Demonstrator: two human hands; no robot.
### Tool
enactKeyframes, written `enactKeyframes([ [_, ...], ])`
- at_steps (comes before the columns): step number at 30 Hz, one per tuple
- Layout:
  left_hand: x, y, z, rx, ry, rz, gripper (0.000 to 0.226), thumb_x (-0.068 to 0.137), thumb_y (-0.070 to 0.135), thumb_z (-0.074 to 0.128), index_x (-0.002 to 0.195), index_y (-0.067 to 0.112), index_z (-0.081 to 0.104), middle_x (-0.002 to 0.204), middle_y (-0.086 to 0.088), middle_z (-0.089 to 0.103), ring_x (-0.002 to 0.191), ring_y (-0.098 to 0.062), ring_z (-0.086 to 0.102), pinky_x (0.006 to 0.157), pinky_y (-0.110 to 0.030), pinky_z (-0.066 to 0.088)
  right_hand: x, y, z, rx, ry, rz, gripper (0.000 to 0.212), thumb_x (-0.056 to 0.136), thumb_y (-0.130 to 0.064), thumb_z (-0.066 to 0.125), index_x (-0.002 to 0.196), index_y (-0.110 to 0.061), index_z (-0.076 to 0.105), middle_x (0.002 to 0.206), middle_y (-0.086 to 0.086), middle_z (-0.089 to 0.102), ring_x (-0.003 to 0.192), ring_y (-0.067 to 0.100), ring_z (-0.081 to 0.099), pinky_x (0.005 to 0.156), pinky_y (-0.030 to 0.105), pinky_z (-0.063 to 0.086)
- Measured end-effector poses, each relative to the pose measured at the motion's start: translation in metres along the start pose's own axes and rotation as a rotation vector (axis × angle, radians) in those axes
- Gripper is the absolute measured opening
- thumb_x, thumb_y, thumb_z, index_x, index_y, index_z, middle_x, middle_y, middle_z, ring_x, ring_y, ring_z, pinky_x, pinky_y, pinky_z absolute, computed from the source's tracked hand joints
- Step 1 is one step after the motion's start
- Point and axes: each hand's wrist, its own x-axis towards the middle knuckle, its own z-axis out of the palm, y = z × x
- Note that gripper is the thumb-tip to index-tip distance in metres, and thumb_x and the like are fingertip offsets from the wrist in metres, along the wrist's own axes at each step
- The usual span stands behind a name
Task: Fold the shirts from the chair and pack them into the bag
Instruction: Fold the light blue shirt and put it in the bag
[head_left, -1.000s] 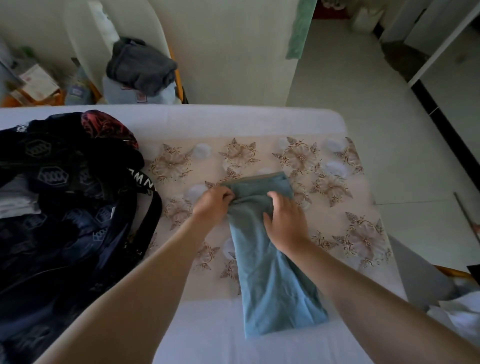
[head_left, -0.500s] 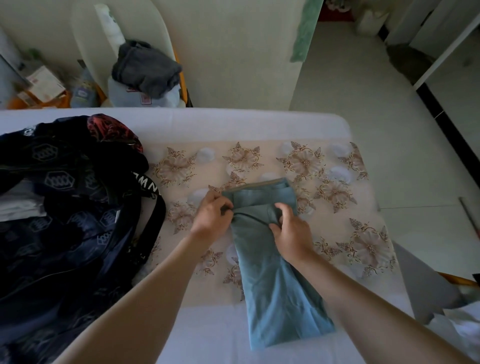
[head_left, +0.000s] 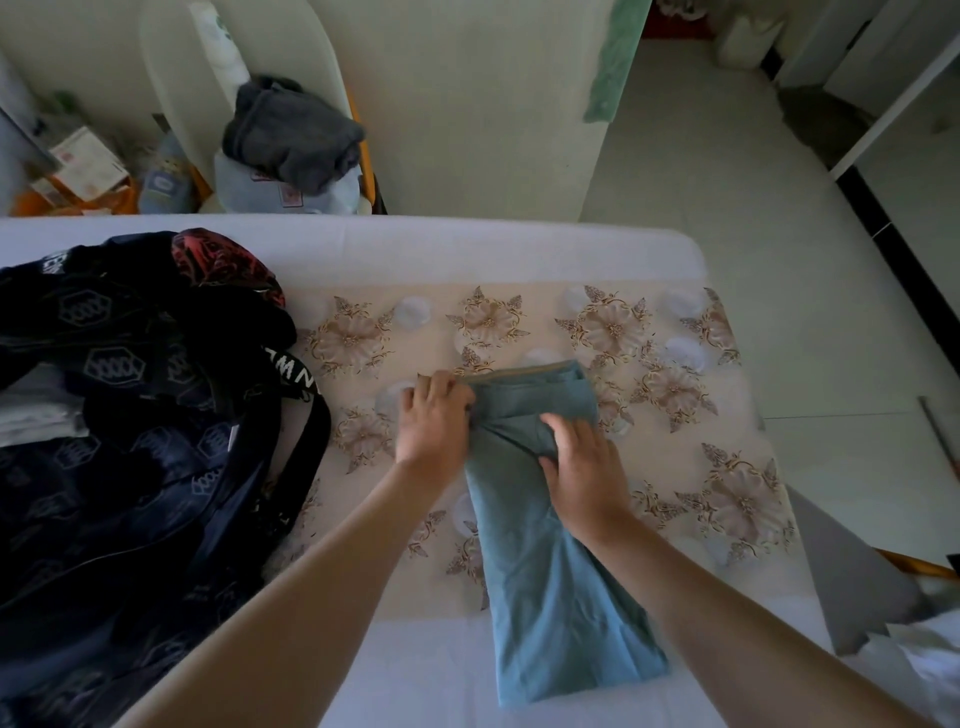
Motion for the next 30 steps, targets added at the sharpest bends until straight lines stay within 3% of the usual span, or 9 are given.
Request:
enactKeyframes([
  [4, -0.043, 0.038, 0.009, -0.115, 0.172, 0.298, 0.028, 0.084, 0.013, 0.046, 0.105, 0.017, 0.064, 0.112, -0.001, 0.059, 0.098, -0.025, 0.056, 0.089, -0.037, 0.041, -0.023, -0.004, -0.003, -0.088, 0.116, -0.272, 0.040, 0.089, -0.013, 0.062, 0.129, -0.012, 0.061, 0.127, 0.010, 0.056, 0.113, 0.028, 0.053, 0.097, 0.040, 0.044],
  [6, -0.067, 0.038, 0.026, -0.089, 0.013, 0.343, 0.037, 0.092, 0.032, 0.048, 0.122, 0.016, 0.061, 0.131, -0.003, 0.056, 0.117, -0.027, 0.053, 0.100, -0.038, 0.040, -0.045, 0.006, 0.000, -0.127, -0.029, -0.260, 0.047, 0.098, -0.027, 0.049, 0.141, -0.011, 0.051, 0.147, 0.012, 0.045, 0.134, 0.029, 0.044, 0.110, 0.044, 0.038],
  [8, -0.085, 0.027, 0.041, -0.003, -0.115, 0.325, 0.061, 0.094, 0.049, 0.044, 0.146, 0.017, 0.044, 0.156, -0.005, 0.036, 0.144, -0.027, 0.032, 0.117, -0.043, 0.028, -0.066, 0.018, 0.001, -0.210, -0.189, -0.241, 0.059, 0.100, -0.041, 0.035, 0.154, -0.014, 0.034, 0.162, 0.011, 0.024, 0.149, 0.027, 0.024, 0.119, 0.046, 0.026],
  [10, -0.095, 0.023, 0.043, 0.099, -0.146, 0.300, 0.068, 0.095, 0.054, 0.035, 0.153, 0.018, 0.032, 0.163, -0.007, 0.021, 0.150, -0.026, 0.018, 0.121, -0.047, 0.021, -0.080, 0.024, -0.005, -0.251, -0.255, -0.232, 0.065, 0.100, -0.045, 0.031, 0.157, -0.017, 0.023, 0.165, 0.011, 0.013, 0.152, 0.027, 0.013, 0.121, 0.048, 0.020],
  [14, -0.124, 0.051, 0.025, 0.112, -0.133, 0.305, 0.060, 0.094, 0.041, 0.038, 0.146, 0.011, 0.046, 0.159, -0.011, 0.030, 0.146, -0.030, 0.028, 0.116, -0.050, 0.031, -0.102, 0.016, -0.024, -0.287, -0.251, -0.266, 0.067, 0.098, -0.038, 0.045, 0.157, -0.013, 0.024, 0.166, 0.011, 0.008, 0.153, 0.027, 0.013, 0.121, 0.047, 0.022],
  [17, -0.169, 0.069, 0.033, 0.021, -0.131, 0.404, 0.069, 0.092, 0.051, 0.043, 0.149, 0.012, 0.041, 0.159, -0.006, 0.031, 0.147, -0.025, 0.027, 0.116, -0.047, 0.032, -0.133, 0.017, -0.028, -0.292, -0.271, -0.325, 0.066, 0.098, -0.037, 0.041, 0.157, -0.012, 0.024, 0.167, 0.007, 0.007, 0.153, 0.023, 0.012, 0.119, 0.044, 0.019],
  [22, -0.230, 0.057, 0.046, 0.095, -0.201, 0.477, 0.095, 0.084, 0.074, 0.045, 0.156, 0.016, 0.025, 0.164, -0.009, 0.014, 0.152, -0.026, 0.011, 0.120, -0.045, 0.014, -0.182, 0.046, -0.035, -0.328, -0.377, -0.398, 0.086, 0.090, -0.067, 0.040, 0.156, -0.012, 0.029, 0.165, 0.013, 0.014, 0.152, 0.028, 0.014, 0.117, 0.043, 0.018],
  [26, -0.242, 0.054, 0.041, 0.086, -0.146, 0.535, 0.057, 0.094, 0.043, 0.048, 0.141, 0.011, 0.053, 0.152, -0.015, 0.043, 0.141, -0.030, 0.040, 0.113, -0.043, 0.038, -0.189, 0.043, -0.043, -0.354, -0.366, -0.397, 0.096, 0.081, -0.072, 0.047, 0.153, -0.009, 0.034, 0.163, 0.016, 0.020, 0.150, 0.031, 0.022, 0.118, 0.043, 0.019],
  [30, -0.232, 0.072, 0.018, -0.171, -0.215, 0.316, 0.041, 0.089, 0.021, 0.046, 0.119, 0.006, 0.069, 0.131, -0.011, 0.063, 0.123, -0.027, 0.059, 0.091, -0.038, 0.055, -0.188, 0.032, -0.043, -0.341, -0.346, -0.368, 0.081, 0.076, -0.056, 0.070, 0.140, -0.010, 0.054, 0.156, 0.017, 0.036, 0.136, 0.036, 0.046, 0.101, 0.046, 0.049],
])
